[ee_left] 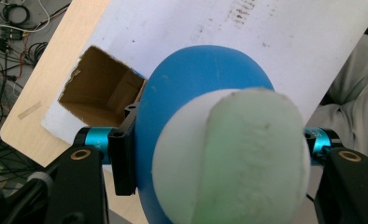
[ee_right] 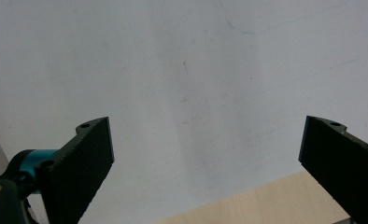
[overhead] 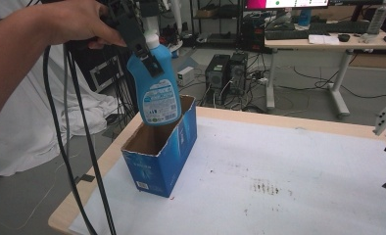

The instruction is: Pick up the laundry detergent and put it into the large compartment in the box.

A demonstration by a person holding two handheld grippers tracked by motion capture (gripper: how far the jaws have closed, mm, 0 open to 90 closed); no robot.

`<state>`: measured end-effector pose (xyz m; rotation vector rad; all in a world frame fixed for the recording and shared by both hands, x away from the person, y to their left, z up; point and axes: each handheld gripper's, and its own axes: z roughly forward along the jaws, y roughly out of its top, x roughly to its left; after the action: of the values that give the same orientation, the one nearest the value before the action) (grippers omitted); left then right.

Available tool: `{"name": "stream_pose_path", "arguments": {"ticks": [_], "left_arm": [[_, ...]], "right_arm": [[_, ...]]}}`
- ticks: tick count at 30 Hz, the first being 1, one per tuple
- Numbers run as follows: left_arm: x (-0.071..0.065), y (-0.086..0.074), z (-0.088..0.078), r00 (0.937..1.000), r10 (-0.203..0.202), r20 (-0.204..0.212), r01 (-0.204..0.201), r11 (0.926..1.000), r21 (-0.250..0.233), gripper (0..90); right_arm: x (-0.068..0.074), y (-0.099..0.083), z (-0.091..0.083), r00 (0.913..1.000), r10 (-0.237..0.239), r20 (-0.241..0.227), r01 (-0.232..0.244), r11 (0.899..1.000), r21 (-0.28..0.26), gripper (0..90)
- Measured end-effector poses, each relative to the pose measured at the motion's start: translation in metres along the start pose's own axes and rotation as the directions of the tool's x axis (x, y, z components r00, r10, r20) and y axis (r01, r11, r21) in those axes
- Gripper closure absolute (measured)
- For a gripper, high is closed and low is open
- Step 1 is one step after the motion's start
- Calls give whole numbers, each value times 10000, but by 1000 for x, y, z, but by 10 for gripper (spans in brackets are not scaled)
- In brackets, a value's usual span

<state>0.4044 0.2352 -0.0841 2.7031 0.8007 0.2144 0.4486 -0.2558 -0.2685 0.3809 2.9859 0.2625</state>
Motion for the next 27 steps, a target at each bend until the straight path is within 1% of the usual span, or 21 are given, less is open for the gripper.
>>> {"name": "stream_pose_path", "arguments": {"ticks": [1, 2, 5, 11, 14, 19, 21, 26, 27], "left_arm": [[2, -2, 0, 10000, 19, -15, -19, 10000, -3, 378], [3, -4, 1, 10000, 10, -24, -10, 10000, -37, 378], [9, -10, 4, 10000, 95, -13, -95, 10000, -22, 378], [16, -19, 15, 9996, 283, -67, -282, 9996, 92, 378], [20, -26, 21, 9996, 293, -37, -292, 9994, 162, 378], [23, -33, 33, 9990, 451, 77, -453, 9987, 240, 378], [23, -35, 40, 9988, 487, 97, -490, 9983, 325, 378], [20, -40, 54, 9973, 693, 225, -701, 9968, 376, 379], [20, -40, 56, 9970, 732, 236, -742, 9964, 421, 378]], "right_arm": [[-1, 0, 0, 10000, -47, -8, 47, 10000, -29, 23], [-1, 0, 1, 10000, 46, -9, -46, 10000, -5, 23], [-2, 0, 2, 10000, 47, -17, -47, 10000, 3, 23], [-5, -1, 2, 9998, 181, -7, -181, 9998, -24, 23], [-5, -2, 2, 9996, 279, -5, -279, 9996, 47, 23], [-6, -2, 2, 9992, 398, 17, -398, 9992, 44, 23], [-6, -1, 3, 9993, 375, 16, -375, 9993, 70, 23], [-5, 1, 4, 9991, 432, -12, -432, 9990, 135, 23], [-6, 1, 4, 9993, 377, 4, -377, 9992, 92, 23]]}}
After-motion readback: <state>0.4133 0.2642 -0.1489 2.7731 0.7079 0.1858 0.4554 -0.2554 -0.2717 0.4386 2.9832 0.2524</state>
